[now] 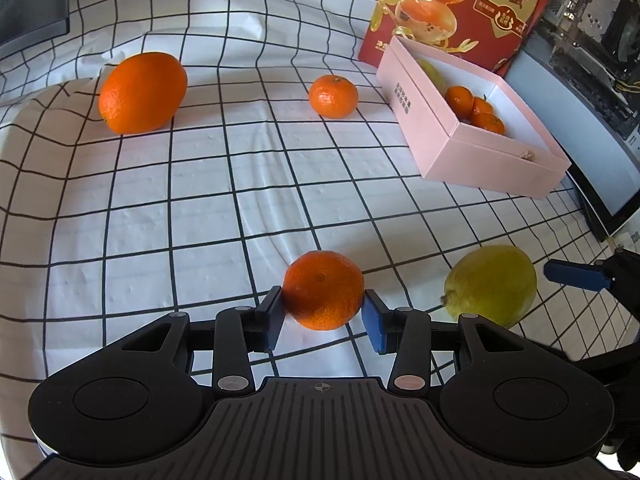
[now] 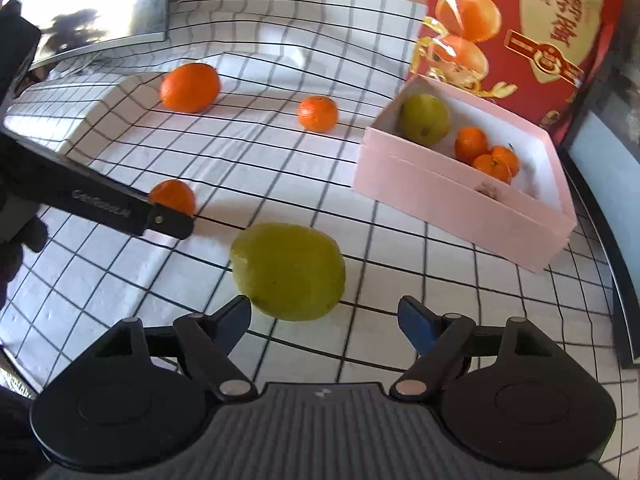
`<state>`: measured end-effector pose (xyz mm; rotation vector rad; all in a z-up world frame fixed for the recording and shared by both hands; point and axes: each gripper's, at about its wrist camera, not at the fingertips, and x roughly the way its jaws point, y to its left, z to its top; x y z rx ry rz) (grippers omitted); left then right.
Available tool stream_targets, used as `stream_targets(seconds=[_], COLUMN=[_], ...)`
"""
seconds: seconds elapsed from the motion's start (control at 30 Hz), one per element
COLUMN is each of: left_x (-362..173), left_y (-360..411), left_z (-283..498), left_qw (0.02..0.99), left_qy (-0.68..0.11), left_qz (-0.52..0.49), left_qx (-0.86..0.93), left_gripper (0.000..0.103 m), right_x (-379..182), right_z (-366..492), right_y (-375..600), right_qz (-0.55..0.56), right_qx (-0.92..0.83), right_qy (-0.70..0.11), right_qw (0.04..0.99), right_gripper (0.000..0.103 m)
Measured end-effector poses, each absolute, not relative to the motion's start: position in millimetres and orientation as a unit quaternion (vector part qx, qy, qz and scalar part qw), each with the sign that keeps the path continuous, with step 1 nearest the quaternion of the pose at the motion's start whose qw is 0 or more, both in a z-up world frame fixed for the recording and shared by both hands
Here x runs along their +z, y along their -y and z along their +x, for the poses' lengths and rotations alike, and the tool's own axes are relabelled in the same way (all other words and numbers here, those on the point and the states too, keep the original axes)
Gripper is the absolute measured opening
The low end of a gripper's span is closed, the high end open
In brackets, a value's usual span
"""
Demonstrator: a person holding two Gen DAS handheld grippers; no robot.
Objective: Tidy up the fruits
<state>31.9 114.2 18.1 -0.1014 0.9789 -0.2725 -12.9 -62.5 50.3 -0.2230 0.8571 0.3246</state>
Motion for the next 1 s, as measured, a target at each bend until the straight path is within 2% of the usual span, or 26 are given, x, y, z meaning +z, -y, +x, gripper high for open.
stream_targets(seconds=[0.2, 0.27, 0.33, 0.4, 0.8, 1.0], left_x=[18, 18, 18, 18, 17, 16], left_y=[-116, -116, -116, -116, -108, -110], left_z=[32, 31, 31, 32, 29, 31], left_qw=[0.873, 0.873, 0.873, 0.872, 0.876, 0.881], left_qy=[-0.467, -0.466, -0.467, -0.469, -0.462, -0.454], left_qz=[-0.049, -0.050, -0.052, -0.053, -0.012, -0.030], left_qx=[-0.132, -0.132, -0.133, -0.133, -0.138, -0.131], left_gripper=[0.047, 0.047, 0.047, 0.047, 0.047, 0.046], right_x=[42, 39, 36, 34, 34, 32], right_z=[-6, 1, 10, 18, 21, 23], right_y=[44, 40, 38, 37, 49, 79], right_qz=[-0.136, -0.137, -0.127, -0.111, -0.079, -0.052], right_qx=[0.172, 0.172, 0.176, 0.182, 0.173, 0.135], right_qy=[-0.404, -0.405, -0.410, -0.420, -0.432, -0.440], right_qw=[0.888, 0.888, 0.886, 0.882, 0.882, 0.886], right_gripper=[0.081, 0.078, 0.066, 0.063, 0.062, 0.062])
